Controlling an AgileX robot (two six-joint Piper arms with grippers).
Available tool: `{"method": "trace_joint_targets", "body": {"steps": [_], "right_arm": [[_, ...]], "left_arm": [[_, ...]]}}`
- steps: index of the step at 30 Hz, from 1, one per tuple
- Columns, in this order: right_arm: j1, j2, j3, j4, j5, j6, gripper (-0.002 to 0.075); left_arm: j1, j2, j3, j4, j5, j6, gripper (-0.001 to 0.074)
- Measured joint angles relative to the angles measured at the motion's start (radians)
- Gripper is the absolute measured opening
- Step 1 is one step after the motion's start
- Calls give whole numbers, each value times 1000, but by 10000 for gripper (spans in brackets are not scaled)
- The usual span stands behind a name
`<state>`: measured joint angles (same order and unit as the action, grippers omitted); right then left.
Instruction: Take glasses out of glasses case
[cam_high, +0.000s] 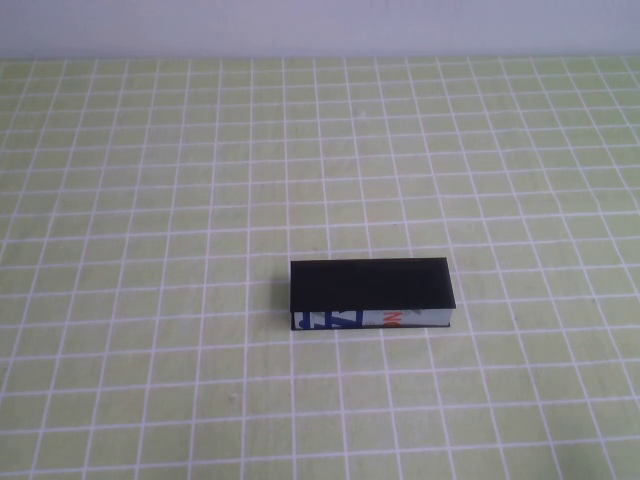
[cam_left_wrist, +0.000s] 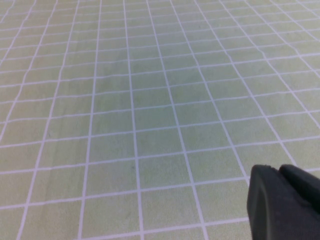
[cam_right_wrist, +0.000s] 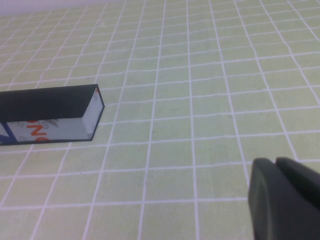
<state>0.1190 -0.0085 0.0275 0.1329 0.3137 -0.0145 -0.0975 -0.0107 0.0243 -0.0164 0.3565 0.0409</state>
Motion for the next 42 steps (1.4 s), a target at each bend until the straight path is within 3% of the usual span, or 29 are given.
{"method": "trace_joint_targets", "body": {"steps": [33, 37, 42], "right_arm": [[0, 0, 0, 0, 0, 0, -18], [0, 0, 0, 0, 0, 0, -18], [0, 0, 0, 0, 0, 0, -18]], "left_arm": [[0, 0, 0, -15, -2, -2, -4], [0, 0, 0, -158, -31, -4, -4], [0, 0, 0, -496, -155, -4, -4]]}}
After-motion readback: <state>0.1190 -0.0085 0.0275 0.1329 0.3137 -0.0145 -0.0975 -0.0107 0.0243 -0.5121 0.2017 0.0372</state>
